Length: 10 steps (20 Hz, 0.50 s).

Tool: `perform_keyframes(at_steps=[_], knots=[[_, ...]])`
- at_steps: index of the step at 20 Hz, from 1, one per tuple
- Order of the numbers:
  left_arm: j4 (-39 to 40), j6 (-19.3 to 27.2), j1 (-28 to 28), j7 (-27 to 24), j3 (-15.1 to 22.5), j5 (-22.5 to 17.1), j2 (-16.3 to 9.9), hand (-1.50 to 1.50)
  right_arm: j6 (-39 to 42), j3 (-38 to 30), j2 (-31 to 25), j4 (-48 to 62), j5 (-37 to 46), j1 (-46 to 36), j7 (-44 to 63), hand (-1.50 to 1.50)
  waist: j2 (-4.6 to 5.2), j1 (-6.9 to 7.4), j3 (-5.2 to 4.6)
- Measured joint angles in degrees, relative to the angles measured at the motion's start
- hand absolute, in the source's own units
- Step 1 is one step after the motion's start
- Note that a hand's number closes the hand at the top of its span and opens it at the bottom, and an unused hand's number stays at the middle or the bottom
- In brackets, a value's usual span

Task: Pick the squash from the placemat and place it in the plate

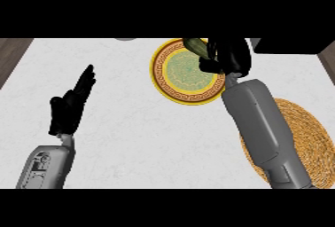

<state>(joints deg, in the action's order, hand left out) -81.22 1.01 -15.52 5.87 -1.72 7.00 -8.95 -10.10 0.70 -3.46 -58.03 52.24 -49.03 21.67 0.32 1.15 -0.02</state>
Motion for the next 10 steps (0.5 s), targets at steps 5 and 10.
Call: perform_keyframes(at_steps=[5, 10], knots=[[0.0, -1.0, -0.4, -0.3, -0.2, -0.3, -0.5, 0.00, -2.9, 0.0, 0.5, 14.8, 3.9, -6.0, -0.4, 1.50, 0.33, 0.86, 0.00], [0.2, -0.8, -1.6, -0.1, 0.3, 0.0, 0.2, 0.00, -6.7, -3.5, 2.2, 27.0, 2.7, -10.7, 0.4, -1.50, 0.73, 1.64, 0.04]])
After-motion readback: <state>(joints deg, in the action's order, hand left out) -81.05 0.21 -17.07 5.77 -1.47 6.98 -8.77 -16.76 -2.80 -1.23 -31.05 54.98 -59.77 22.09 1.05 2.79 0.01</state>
